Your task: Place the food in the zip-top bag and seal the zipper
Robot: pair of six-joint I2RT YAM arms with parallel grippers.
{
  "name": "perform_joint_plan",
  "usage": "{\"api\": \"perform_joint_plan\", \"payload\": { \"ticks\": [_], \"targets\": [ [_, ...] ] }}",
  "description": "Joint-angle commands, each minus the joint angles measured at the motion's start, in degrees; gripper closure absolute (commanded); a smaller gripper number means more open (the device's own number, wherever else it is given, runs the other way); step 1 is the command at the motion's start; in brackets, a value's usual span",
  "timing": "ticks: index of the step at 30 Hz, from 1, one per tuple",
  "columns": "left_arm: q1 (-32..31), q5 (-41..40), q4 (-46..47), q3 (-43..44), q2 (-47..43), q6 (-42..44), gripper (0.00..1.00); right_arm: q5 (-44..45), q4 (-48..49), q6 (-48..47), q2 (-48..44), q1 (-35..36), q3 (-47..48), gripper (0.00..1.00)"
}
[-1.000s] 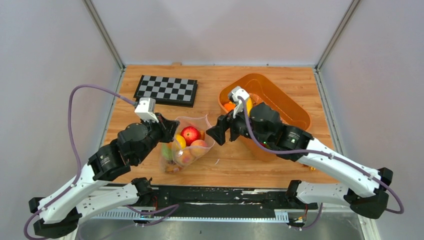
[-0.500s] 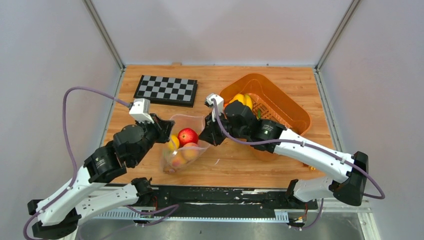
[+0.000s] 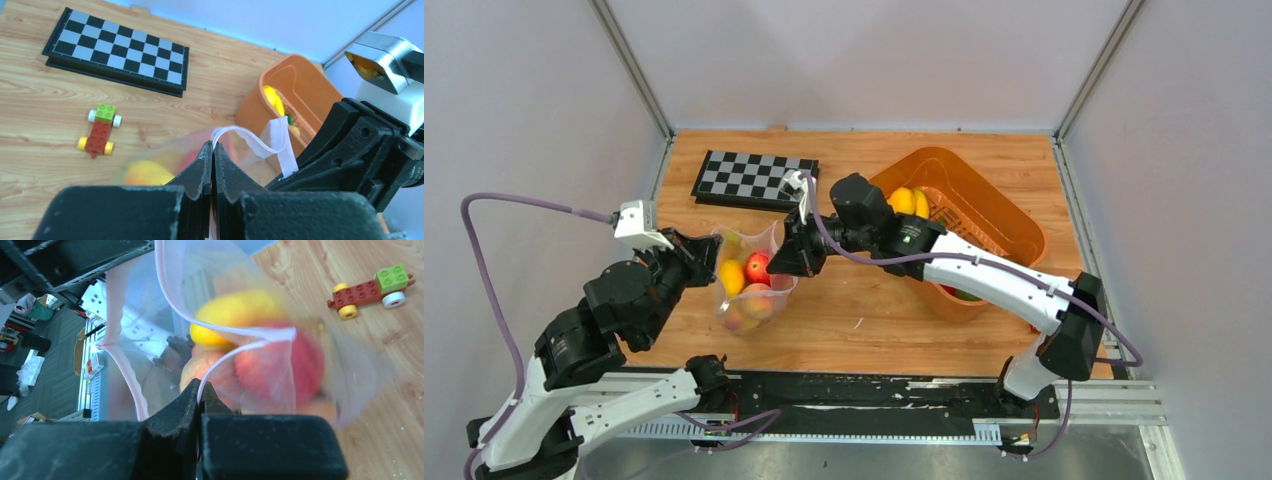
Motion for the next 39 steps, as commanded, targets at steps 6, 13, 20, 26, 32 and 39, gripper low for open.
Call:
{"api": "perform_joint_plan", "payload": {
  "ticks": [6,13,20,26,32,39],
  "targets": [
    [0.0,0.6,3.1,-3.7,2.7,0.1,0.94,9.8,0.7,1.2,-2.4,-1.2,-5.9,0.95],
    [0.0,4.1,7.4,-11.6,5.1,-3.0,0.95,3.7,-2.5,4.6,-3.0,-8.6,-13.7,0.89],
    [0.0,5.1,7.9,-10.9,5.4,-1.0,0.94,5.3,-9.0,-1.9,-13.1,-9.0,-10.3,0.41],
    [0.0,6.3,9.3,-11.6,5.3,-1.6,0.94,29.7,-10.3,-8.7,-22.9,-9.5,-14.5,0.22],
    [0.0,8.1,10.6,-12.1,5.7,-2.0,0.94,44.4,-7.2,-10.0,-24.4,-18.6,-20.6,0.08],
    [0.0,8.9,10.6,-12.0,5.4,-2.4,0.94,30.1,-4.6,-6.5,-11.5,-33.5,-19.7,0.16]
  ]
}}
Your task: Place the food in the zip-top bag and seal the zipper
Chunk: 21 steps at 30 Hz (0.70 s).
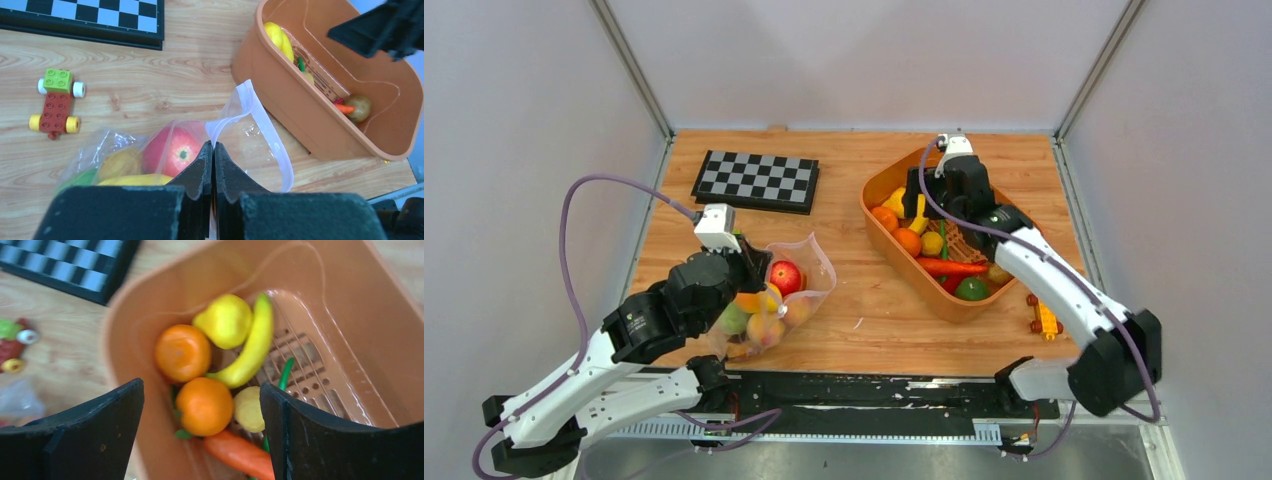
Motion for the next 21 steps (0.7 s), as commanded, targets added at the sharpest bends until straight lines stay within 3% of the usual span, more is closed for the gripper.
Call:
{"api": "perform_joint_plan", "payload": {
  "ticks": [1,6,15,21],
  "targets": [
    [0.0,0.5,3.3,0.6,-0.3,-1.2,0.94,-7.0,1.9,1.4,8.8,-5.6,2.5,0.19],
    [0.0,1.3,3.2,0.2,-1.0,-1.5,0.94,-16.3,-2.2,0.7,20.3,-8.7,11.1,0.28],
    [0.0,1.7,3.3,0.2,-1.5,-1.5,0.94,-15.6,-7.2,-1.1,33.7,-9.5,22.1,0.33],
    [0.0,1.8,2.8,0.0,-2.2,-1.9,0.93,-15.6,-5.6,-1.8,38.2,-9.6,21.6,0.32]
  ]
}}
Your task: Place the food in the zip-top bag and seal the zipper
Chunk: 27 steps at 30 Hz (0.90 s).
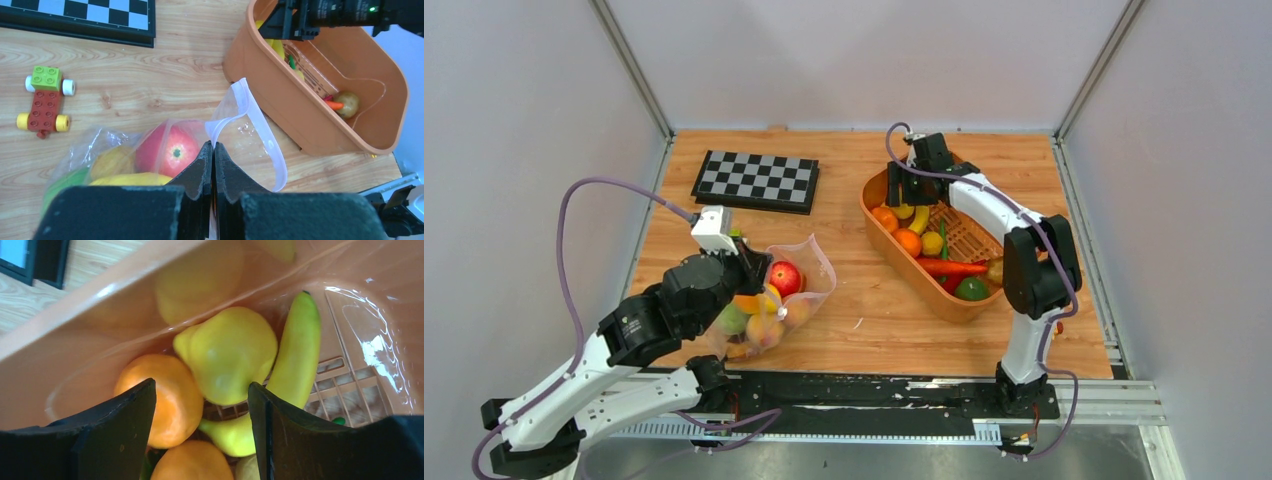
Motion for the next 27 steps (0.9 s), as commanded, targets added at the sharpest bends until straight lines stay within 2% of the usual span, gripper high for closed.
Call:
{"api": "perform_joint_plan", "payload": {
  "ticks": [1,7,12,16,21,27],
  "targets": [
    [0.0,-0.1,2.9,0.1,-1.0,-1.1,0.93,0.2,0.1,-2.3,3.1,-0.2,1.1,0.32],
    [0.0,-0.1,2.9,-0.4,-1.7,-1.8,0.93,4.8,0.9,-5.6,3.9,-0.2,-0.8,0.33],
    [0.0,0.4,3.8,-0.6,-1.0,-1.6,0.93,4.4,2.5,-5.8,2.5,-0.3,-2.4,0.52],
    [0.0,0.9,3.8,-0.1,0.0,-1.3,0.93,4.4,5.2,-3.6,-2.6,-0.5,-5.8,0.58],
    [0.0,0.9,3.8,-0.2,0.0,-1.2,0.93,8.8,7.7,-1.0,-10.2,-1.3,-12.2,0.63],
    [0.0,1.3,4.5,-0.6,0.2,-1.2,0.93,3.8,9.8,2.1,-19.7,-3.5,-19.5,0.64]
  ]
}}
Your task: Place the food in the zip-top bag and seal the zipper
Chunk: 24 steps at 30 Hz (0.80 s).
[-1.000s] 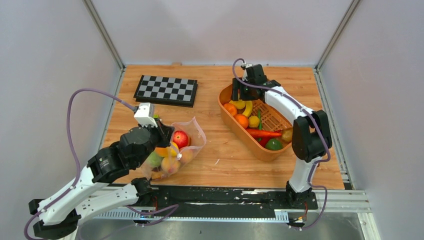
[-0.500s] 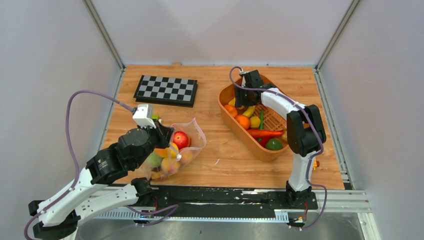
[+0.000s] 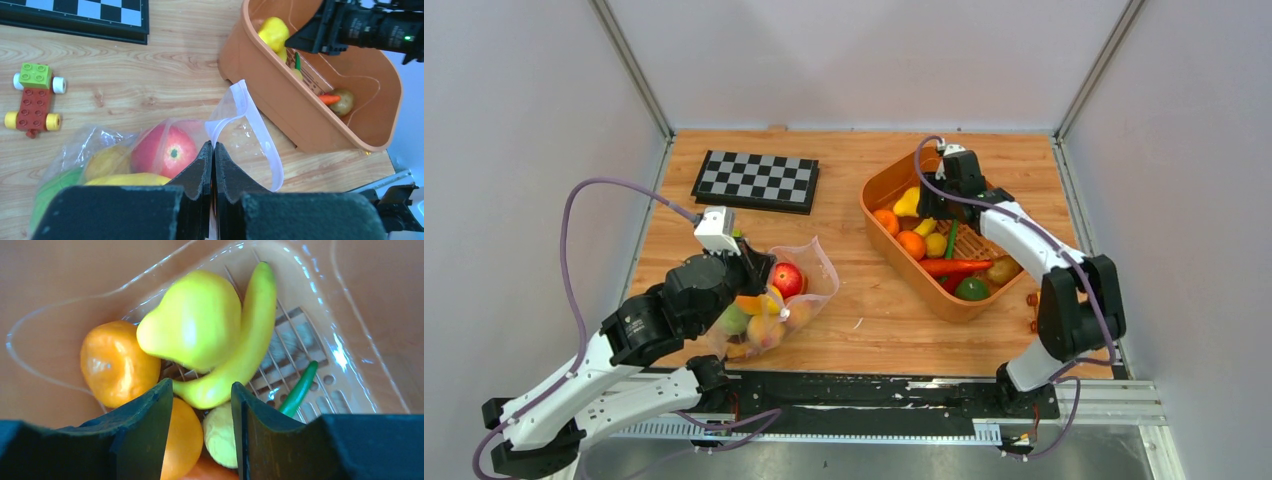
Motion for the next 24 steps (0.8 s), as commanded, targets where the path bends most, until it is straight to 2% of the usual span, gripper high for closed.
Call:
{"api": "perform_joint_plan", "payload": {
  "ticks": [1,5,6,8,9,12,17,21,24],
  "targets": [
    [0.0,0.3,3.7,0.3,0.3,-0.4,0.92,-2.9,4.4,3.7,-7.8,-1.6,-3.8,0.65],
    [0.0,0.6,4.0,0.5,0.9,-0.1,0.92,-4.6,6.8,4.5,-13.3,-1.8,-8.2,0.65],
    [0.0,0.8,4.2,0.5,1.1,-0.1,0.92,-4.7,7.8,4.6,-14.1,-1.9,-9.1,0.61],
    [0.0,1.2,4.7,0.4,1.6,0.0,0.92,-5.0,8.8,4.9,-14.0,-2.1,-9.5,0.46],
    [0.0,1.6,5.0,0.4,1.9,0.0,0.92,-5.5,8.4,5.2,-13.2,-2.2,-8.8,0.41],
    [0.0,2.2,5.2,0.5,2.4,0.0,0.92,-8.3,7.2,5.2,-9.0,-2.4,-4.5,0.33],
    [0.0,2.1,5.2,0.8,2.4,0.1,0.92,-9.8,6.9,6.2,2.6,-2.4,3.7,0.29],
    [0.0,1.1,3.9,1.1,1.6,-0.1,0.92,-7.6,1.9,6.0,11.0,-2.5,11.7,0.24],
    [0.0,0.3,3.2,1.2,1.1,-0.1,0.92,-5.6,0.6,4.9,14.3,-2.5,13.3,0.2]
  ]
}}
